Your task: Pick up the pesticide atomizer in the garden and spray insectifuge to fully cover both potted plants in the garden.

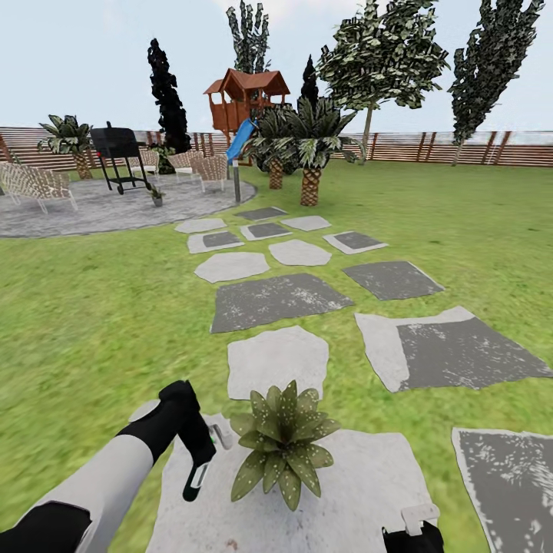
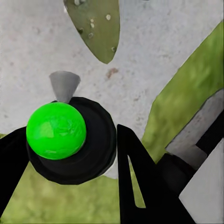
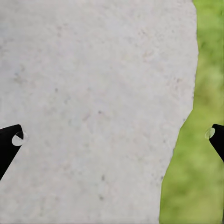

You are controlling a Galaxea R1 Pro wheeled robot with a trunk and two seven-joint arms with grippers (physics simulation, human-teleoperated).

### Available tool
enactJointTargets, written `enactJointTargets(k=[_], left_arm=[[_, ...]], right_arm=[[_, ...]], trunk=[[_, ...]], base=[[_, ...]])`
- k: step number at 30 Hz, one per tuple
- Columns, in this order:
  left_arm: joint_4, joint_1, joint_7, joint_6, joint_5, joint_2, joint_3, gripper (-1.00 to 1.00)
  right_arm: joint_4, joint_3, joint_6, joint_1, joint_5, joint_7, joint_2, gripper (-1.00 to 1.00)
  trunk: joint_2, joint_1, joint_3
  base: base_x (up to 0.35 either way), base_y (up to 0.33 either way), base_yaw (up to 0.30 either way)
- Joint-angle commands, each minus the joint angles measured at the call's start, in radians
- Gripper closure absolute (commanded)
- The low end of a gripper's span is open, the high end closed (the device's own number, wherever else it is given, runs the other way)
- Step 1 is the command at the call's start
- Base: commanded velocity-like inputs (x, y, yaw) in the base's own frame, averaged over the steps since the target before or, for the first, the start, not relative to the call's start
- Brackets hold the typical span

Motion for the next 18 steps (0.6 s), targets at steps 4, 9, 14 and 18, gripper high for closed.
enactJointTargets(k=[4,9,14,18], left_arm=[[-0.001,0.0,-0.003,0.01,-0.011,0.001,-0.001,1.0],[-0.001,0.0,0.011,0.025,-0.012,0.001,0.004,1.0],[-0.001,0.0,0.013,0.026,-0.012,0.0,0.005,1.0],[0.004,0.001,0.036,0.028,-0.012,-0.001,0.005,1.0]], right_arm=[[0.002,-0.007,-0.004,-0.001,0.007,-0.004,0.001,-1.0],[0.002,-0.007,-0.002,-0.001,0.005,-0.004,0.003,-1.0],[0.002,-0.007,-0.003,-0.001,0.004,-0.004,0.003,-1.0],[0.002,-0.007,-0.004,-0.001,0.004,-0.004,0.003,-1.0]], trunk=[[0.0,0.0,-0.001],[0.0,0.0,0.001],[0.0,0.0,0.004],[0.0,0.0,0.004]], base=[[-0.002,0.003,0.0],[-0.035,0.29,-0.086],[0.003,0.305,-0.18],[0.227,0.259,-0.005]])
